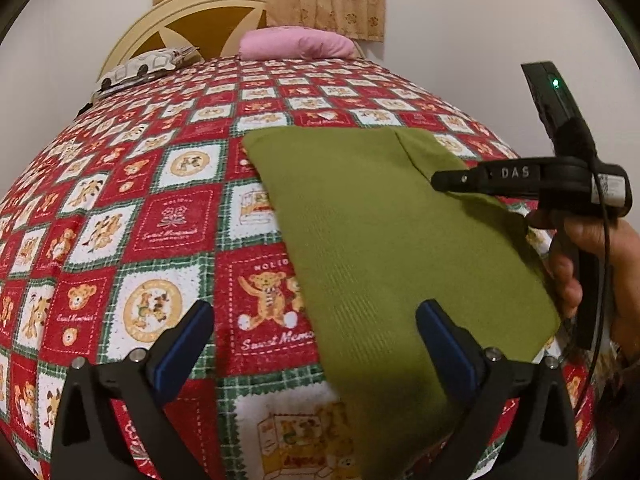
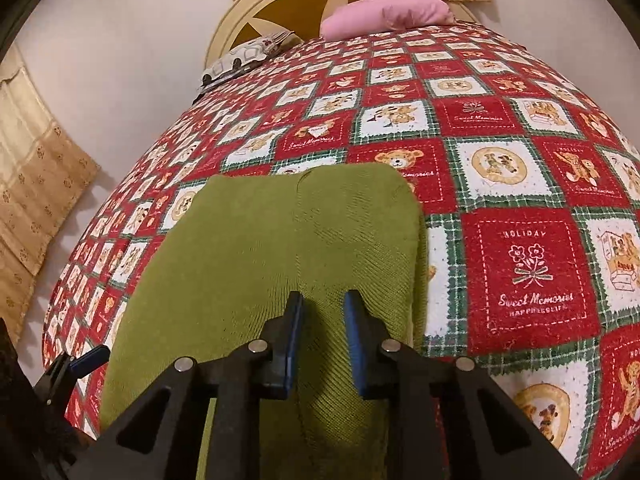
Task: Fold small clothes
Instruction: 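Open both grippers and press the folded sweater flat, then lower the open right gripper onto the sweater edge and close it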
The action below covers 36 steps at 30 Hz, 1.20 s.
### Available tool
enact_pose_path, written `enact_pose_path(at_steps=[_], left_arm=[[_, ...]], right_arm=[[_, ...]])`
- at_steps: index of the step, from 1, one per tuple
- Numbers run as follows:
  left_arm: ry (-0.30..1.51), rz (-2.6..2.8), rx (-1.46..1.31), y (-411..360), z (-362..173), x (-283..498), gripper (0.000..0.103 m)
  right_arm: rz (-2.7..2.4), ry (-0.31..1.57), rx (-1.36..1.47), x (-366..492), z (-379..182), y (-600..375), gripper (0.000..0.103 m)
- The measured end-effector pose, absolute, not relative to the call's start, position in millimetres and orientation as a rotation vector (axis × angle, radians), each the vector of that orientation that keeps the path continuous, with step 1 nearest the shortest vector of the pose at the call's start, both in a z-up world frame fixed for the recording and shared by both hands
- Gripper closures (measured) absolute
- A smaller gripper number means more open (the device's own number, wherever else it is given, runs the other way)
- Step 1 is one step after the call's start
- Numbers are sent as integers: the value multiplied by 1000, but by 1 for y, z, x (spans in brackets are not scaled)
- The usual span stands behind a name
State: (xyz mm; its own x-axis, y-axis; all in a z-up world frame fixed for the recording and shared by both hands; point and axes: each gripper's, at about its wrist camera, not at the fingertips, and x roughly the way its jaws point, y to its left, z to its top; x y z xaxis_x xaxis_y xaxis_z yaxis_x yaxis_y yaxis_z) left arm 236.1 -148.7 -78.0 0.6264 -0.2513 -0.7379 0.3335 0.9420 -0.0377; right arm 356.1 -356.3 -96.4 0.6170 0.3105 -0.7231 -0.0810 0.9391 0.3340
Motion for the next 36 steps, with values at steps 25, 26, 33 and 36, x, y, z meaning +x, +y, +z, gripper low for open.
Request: enact_pose_path(at_steps=[25,26,33,36], left_arm=[[839,-366,65,-148,-86,238,0],[838,-367,69,-149,-85,238,0],[847,-381,66,-149,-85,241,0],[846,-392,67,-151,-86,241,0]], right_arm=[[289,831,134,298,-95,-344,77],[289,828,133,297,-95,-344,77],[282,797,175,288,-96,-350,77],[274,785,184,283,-96,-350,77]])
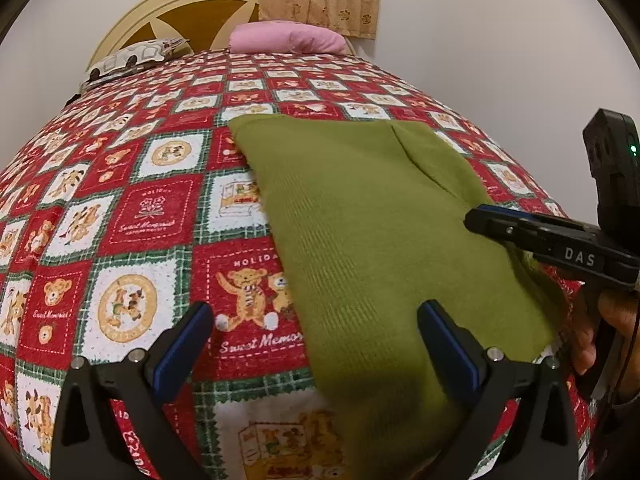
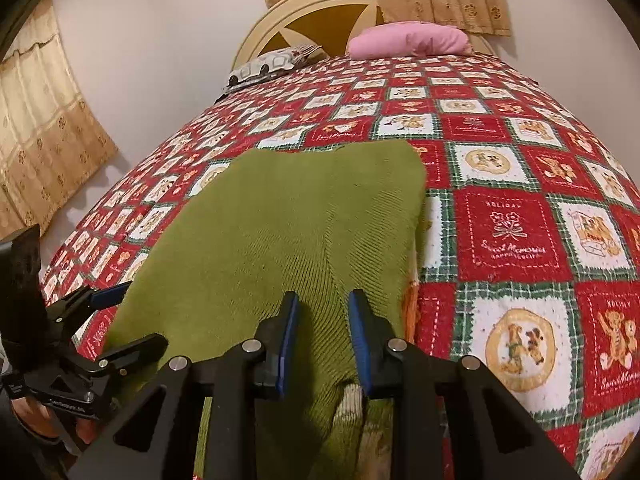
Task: Fold small clothes
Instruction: 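Lower the open right gripper onto the sweater edge and close it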
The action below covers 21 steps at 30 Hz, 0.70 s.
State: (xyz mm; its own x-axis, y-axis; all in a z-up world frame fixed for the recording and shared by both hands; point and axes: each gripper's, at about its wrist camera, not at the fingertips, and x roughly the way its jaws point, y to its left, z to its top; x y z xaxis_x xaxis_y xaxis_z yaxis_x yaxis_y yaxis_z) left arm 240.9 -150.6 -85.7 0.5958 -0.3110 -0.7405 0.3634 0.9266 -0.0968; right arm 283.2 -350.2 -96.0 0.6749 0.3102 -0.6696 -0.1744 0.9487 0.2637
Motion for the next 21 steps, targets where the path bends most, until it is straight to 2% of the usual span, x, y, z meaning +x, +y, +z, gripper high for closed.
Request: enact_pose_path(at_steps=[2,5,12,17,19,21], left_arm=[[850,-404,60,-151,-87,243,0],[871,-431,39,-153,-89,248,0],[911,-491,-47,-145,-98,253,0],[898,-490,-49,-145,-97,250,0],[894,-490,-54,-144,-97,249,0],[896,-494,-62,-142,-98,250,0]], right_arm=[[282,783,218,285,-99,-355,78],[277,793,264,290,-100,-363,86],[281,792,237,288,-98,-359,86],[323,780,260,288,-93,-365,80],[348,769,288,289,-90,-370,72],[364,762,311,292,-89,-374,69]])
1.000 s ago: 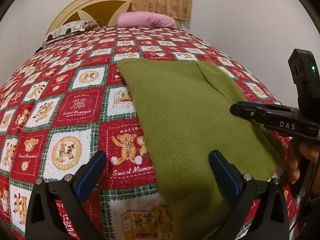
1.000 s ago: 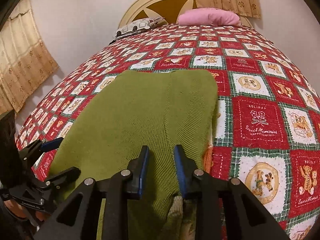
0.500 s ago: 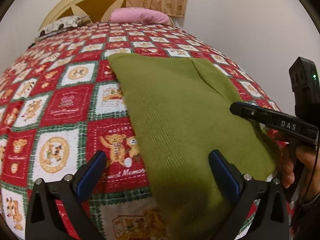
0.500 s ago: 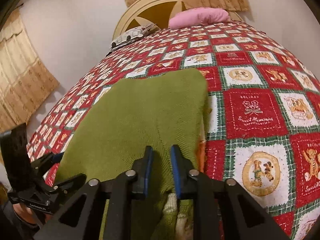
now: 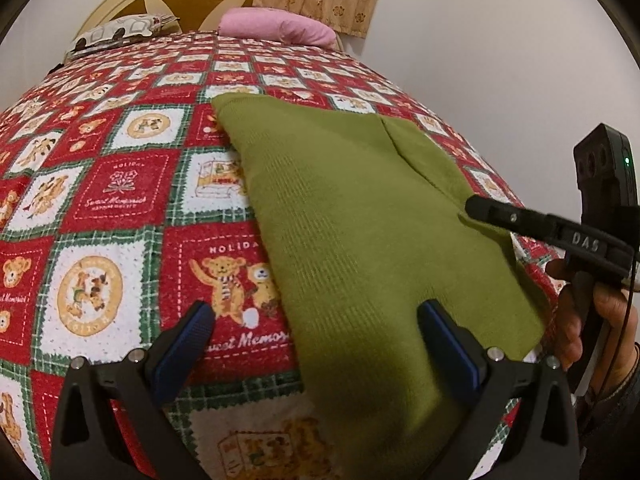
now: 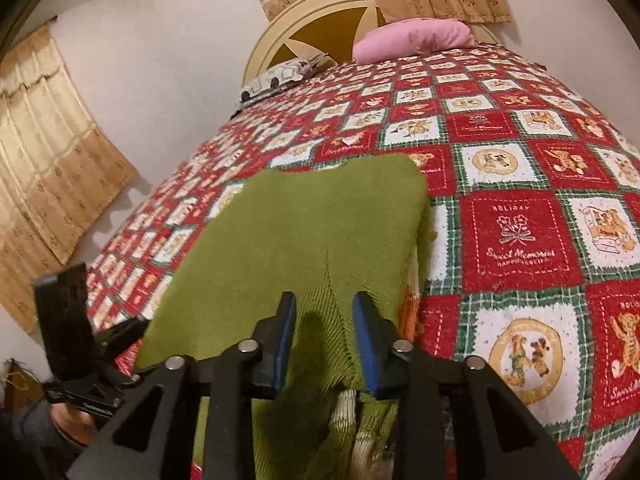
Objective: Fold small clothes
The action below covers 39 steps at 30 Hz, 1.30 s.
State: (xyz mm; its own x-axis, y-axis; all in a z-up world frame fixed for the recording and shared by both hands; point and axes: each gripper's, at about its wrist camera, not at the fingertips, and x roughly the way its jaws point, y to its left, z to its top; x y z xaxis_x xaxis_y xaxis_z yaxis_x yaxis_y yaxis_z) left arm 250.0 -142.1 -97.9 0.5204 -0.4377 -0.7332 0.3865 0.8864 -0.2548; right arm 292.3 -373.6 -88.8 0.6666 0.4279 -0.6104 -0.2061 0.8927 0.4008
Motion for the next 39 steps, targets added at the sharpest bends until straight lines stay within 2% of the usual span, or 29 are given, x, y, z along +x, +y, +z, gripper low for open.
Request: enact_pose_path(at_steps=[2,3,5,14,22,25,36,38,39], left_arm=[[894,-495,-63,-142,-98,250,0],[893,-495,-63,-141,-98,249,0],[891,-493,-62,-141,-98,248,0],[888,-477,-36,-144,-97,248,0],[889,-483,-38,-144,-98,250,0],[890,-486,-42,-144,-98,250,0],[904,-495,-60,-144,-98,254,0],[904,-506,-53,-145,-96,253,8],[907,-541,-53,-146,-93,251,25]], right_arm=[[366,747,339,296,-86,-379,60],[361,743,354,298,-85,-382,47],[331,725,415,305,-84,-395,39],[323,866,513,369,-116,-416,39],[411,869,542,398,-124,-410,43],[418,858,552,400,-126,-408,53],[428,870,544,400,-123,-394,72],[390,869,519,396,-118,-389,73],[377,865,517,394,-116,-388,74]])
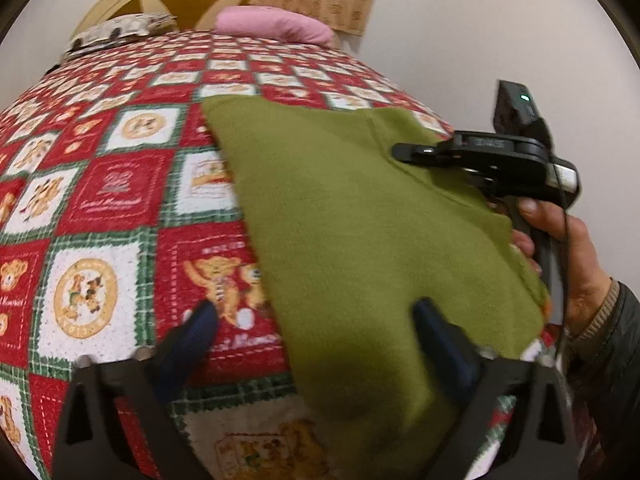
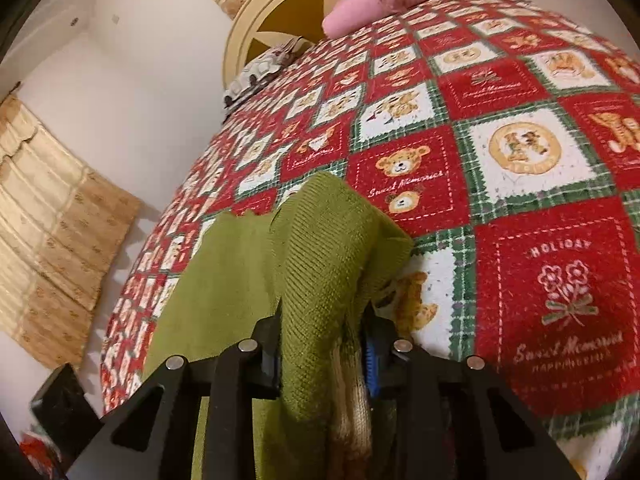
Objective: Fold small clothes
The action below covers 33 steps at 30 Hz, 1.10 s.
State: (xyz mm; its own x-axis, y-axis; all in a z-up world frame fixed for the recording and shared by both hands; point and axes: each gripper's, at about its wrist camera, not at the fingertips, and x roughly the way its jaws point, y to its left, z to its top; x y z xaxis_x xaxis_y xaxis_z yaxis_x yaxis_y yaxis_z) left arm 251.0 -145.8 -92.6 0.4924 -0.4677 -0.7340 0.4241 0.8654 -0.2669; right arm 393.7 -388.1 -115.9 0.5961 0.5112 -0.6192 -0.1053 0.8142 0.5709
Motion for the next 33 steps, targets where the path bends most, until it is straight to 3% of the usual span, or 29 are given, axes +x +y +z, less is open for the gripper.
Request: enact_pose_path(at_steps=[1,9,33], left_arm=[[913,-571,-58,-146,-90,249,44],[902,-536,18,-141,-66,228,68],[836,-377,53,-22,-32,124,71]], right_arm=[[368,859,515,392,-114,-388,74],[381,773,502,355,-77,-368,75],[640,779,443,275,-59,-208,76]])
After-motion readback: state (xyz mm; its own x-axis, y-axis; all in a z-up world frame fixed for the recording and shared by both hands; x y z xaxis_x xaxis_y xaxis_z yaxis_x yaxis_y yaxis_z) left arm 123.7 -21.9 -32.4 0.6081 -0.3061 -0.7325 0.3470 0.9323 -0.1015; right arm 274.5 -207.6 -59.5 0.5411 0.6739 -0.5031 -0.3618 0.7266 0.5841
